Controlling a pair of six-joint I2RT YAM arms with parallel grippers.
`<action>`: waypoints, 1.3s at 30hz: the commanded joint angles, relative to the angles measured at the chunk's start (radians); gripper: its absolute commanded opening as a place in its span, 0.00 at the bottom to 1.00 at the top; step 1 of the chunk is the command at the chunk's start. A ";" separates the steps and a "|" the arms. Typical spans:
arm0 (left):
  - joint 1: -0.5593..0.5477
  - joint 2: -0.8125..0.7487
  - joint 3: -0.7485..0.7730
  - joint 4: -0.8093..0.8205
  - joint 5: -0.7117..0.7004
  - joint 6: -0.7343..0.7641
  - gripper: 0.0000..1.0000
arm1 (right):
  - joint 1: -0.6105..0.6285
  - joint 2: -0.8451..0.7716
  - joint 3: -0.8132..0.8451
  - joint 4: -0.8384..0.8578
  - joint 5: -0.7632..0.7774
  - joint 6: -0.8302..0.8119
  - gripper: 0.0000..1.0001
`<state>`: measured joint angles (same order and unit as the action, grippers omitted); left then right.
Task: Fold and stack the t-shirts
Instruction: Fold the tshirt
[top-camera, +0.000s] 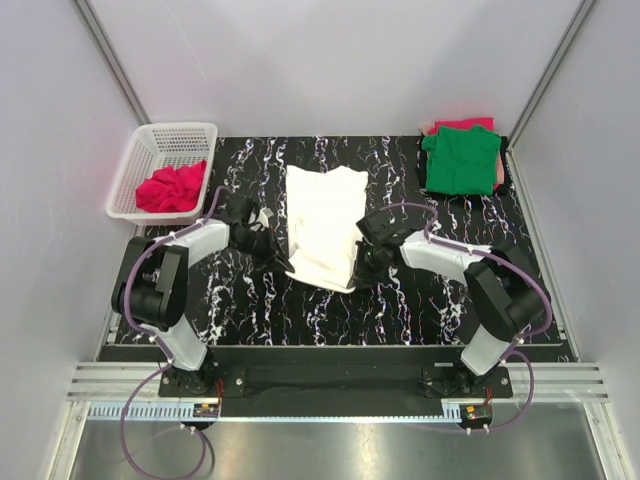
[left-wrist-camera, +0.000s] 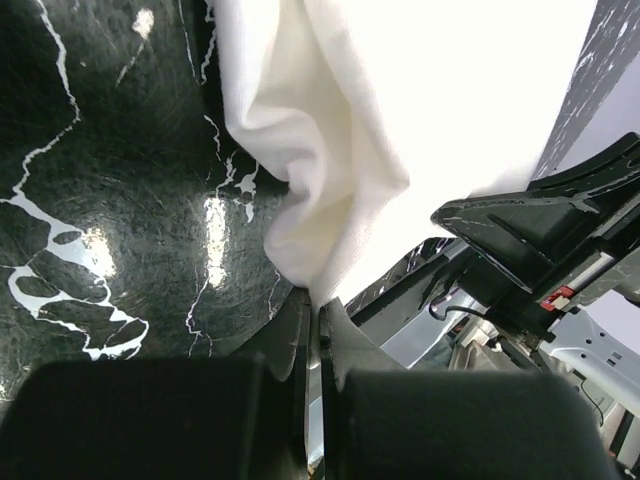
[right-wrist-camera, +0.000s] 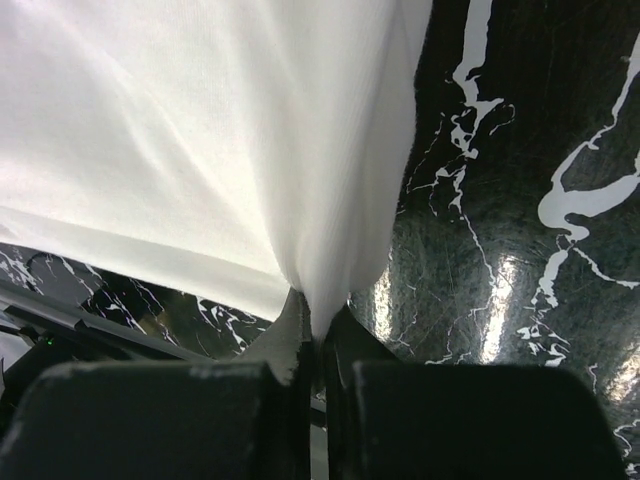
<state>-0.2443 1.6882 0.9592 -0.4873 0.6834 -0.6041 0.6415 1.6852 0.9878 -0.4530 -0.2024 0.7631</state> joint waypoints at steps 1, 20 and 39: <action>0.011 -0.068 0.061 -0.023 -0.058 0.004 0.00 | -0.006 -0.068 0.075 -0.151 0.073 -0.059 0.00; 0.013 0.206 0.645 -0.169 -0.107 -0.013 0.00 | -0.212 0.191 0.664 -0.397 0.067 -0.372 0.00; 0.019 0.564 1.128 -0.283 -0.228 -0.037 0.00 | -0.341 0.791 1.500 -0.582 -0.112 -0.450 0.00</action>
<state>-0.2409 2.2494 2.0174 -0.7528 0.5167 -0.6369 0.3191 2.4519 2.3863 -0.9936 -0.2668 0.3317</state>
